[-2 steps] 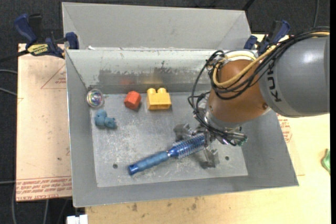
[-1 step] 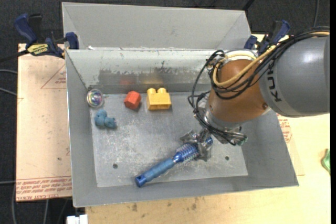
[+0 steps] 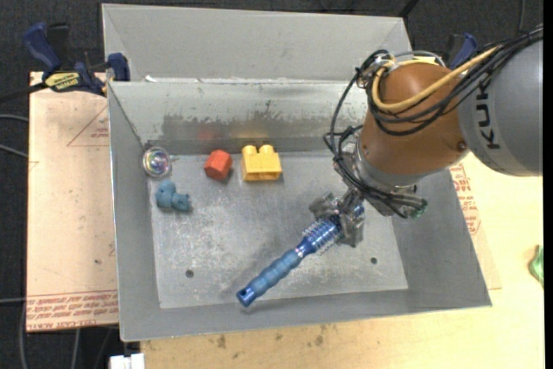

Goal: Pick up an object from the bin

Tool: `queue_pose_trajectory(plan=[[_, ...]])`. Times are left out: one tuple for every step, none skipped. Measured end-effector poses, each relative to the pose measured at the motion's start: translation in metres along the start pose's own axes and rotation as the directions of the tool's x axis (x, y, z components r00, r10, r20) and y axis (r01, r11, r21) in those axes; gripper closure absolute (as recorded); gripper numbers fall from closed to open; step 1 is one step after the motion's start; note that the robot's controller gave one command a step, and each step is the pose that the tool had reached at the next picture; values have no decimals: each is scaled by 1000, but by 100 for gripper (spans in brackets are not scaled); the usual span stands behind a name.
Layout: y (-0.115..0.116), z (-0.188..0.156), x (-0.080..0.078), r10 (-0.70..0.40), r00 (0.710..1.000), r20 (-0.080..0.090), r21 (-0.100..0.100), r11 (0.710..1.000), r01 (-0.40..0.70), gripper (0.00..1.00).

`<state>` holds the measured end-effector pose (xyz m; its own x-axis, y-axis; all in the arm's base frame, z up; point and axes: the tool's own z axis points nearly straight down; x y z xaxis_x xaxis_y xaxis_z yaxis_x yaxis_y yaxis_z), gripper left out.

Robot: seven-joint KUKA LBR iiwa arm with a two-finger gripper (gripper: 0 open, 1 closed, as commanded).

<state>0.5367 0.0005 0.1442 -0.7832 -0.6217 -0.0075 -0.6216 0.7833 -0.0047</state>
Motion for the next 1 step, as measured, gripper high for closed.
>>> queue_pose_trajectory(plan=[[-1, -45, -2, 3, 1000, -2, -1, 1000, -3, 100]])
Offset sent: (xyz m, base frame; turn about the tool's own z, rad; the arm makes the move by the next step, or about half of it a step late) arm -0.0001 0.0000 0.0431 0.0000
